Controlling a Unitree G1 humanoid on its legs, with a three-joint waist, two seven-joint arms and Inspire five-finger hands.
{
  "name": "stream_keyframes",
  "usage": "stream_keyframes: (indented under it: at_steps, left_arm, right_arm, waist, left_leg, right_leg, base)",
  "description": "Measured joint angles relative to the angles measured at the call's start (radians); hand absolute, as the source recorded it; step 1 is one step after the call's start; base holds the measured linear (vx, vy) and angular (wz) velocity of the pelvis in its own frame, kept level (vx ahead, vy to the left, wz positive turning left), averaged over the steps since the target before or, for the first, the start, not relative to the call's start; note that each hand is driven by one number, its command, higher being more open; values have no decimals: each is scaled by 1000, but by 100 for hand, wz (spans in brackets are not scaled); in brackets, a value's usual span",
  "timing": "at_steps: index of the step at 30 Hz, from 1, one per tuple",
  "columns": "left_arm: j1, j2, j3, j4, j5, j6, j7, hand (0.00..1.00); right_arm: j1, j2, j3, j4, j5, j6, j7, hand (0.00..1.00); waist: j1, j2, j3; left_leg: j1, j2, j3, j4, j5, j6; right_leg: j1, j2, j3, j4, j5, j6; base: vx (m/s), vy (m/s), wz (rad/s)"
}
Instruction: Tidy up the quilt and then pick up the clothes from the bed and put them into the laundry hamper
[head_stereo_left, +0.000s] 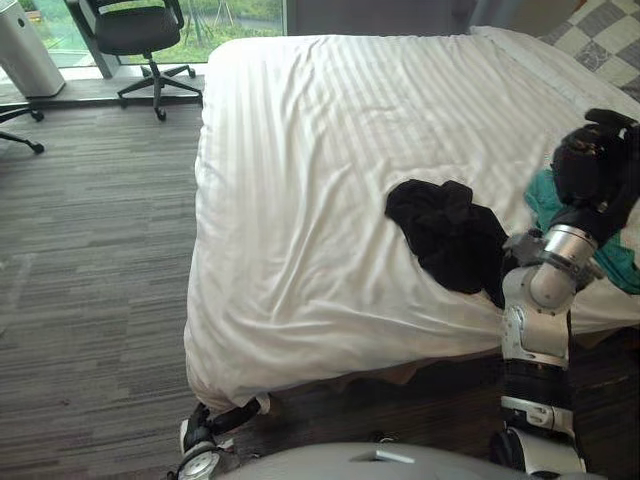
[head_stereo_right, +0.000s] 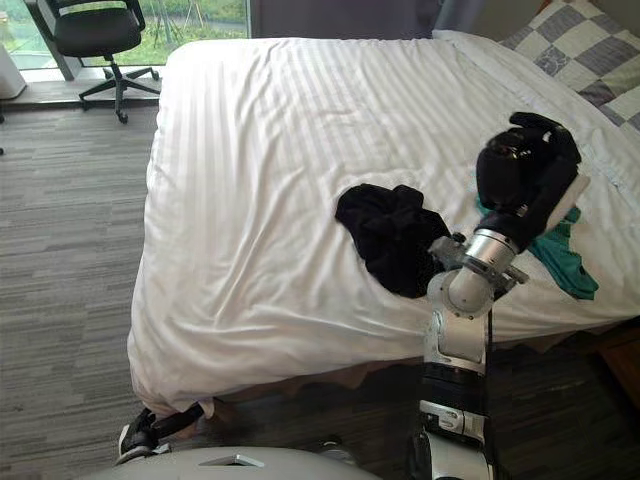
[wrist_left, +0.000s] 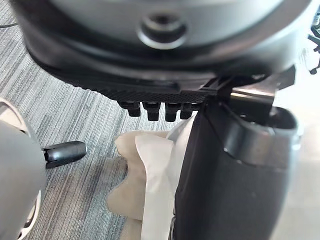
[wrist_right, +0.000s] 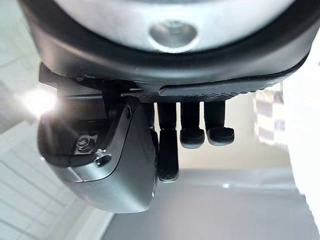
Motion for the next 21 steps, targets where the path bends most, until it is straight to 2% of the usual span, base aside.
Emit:
stream_keyframes:
  at_steps: [4,6,8,9,12,14,16,18,19,20,21]
  left_arm:
    - [-25,0,-17,1,-5,-2,5,100]
    - [-33,7,-18,-1,-18,-12,6,100]
    - [-55,10,-17,-1,-53,-14,7,100]
    - [-59,10,-17,-2,-62,-15,7,100]
    - [-73,23,-16,-3,-86,-16,7,100]
    - [-96,43,-16,-9,-87,-16,7,100]
    - [-104,56,-18,-10,-87,-17,5,100]
    - [-108,59,-18,-15,-87,-18,5,100]
    - [-113,65,-23,-14,-87,-18,5,100]
    - [-111,66,-24,-9,-87,-17,7,100]
    - [-113,70,-22,-7,-87,-17,11,100]
  right_arm:
    - [-104,11,191,15,56,-2,60,0]
    - [-173,43,282,42,143,-6,96,0]
    - [-247,89,411,78,301,-23,176,0]
    - [-264,99,441,90,323,-29,191,0]
    - [-328,164,578,161,419,-34,260,0]
    - [-374,219,679,216,460,-34,300,0]
    - [-392,254,744,249,485,-33,329,0]
    - [-407,277,789,284,486,-31,355,0]
    - [-417,288,831,319,492,-30,374,0]
    - [-419,293,862,348,493,-30,387,0]
    - [-419,306,877,360,494,-30,392,0]
  waist:
    - [29,7,40]
    - [42,1,57]
    - [78,-5,80]
    - [86,-7,87]
    - [116,-23,103]
    - [150,-39,141]
    - [163,-49,148]
    - [177,-51,163]
    - [189,-41,187]
    - [198,-20,208]
    - [199,-20,214]
  left_leg:
    - [-15,1,-35,10,-2,5]
    - [-38,7,-60,34,-5,10]
    - [-71,18,-108,57,-6,11]
    - [-76,22,-115,61,-7,11]
    - [-104,28,-154,69,-7,11]
    - [-112,42,-178,83,-10,9]
    - [-142,49,-211,101,-14,13]
    - [-163,60,-228,119,-16,16]
    - [-173,73,-249,143,-20,22]
    - [-174,95,-269,152,-21,24]
    - [-180,101,-276,155,-21,24]
  right_leg:
    - [10,-4,-24,1,0,0]
    - [9,-4,-33,1,0,0]
    - [10,0,-63,2,0,0]
    - [11,2,-70,2,0,0]
    - [11,9,-96,4,0,0]
    - [20,13,-121,17,0,-1]
    - [12,13,-147,31,0,-1]
    - [1,13,-170,59,0,-1]
    - [-11,14,-187,107,-5,-5]
    - [-43,21,-188,149,-53,-14]
    - [-51,35,-188,111,-64,-10]
  base:
    - [-12,-17,25]
    - [-8,-34,31]
    - [11,-48,42]
    - [17,-41,47]
    - [28,-12,34]
    - [34,-3,35]
    - [45,12,48]
    - [52,2,40]
    - [22,-22,21]
    - [4,-33,20]
    - [-65,-52,15]
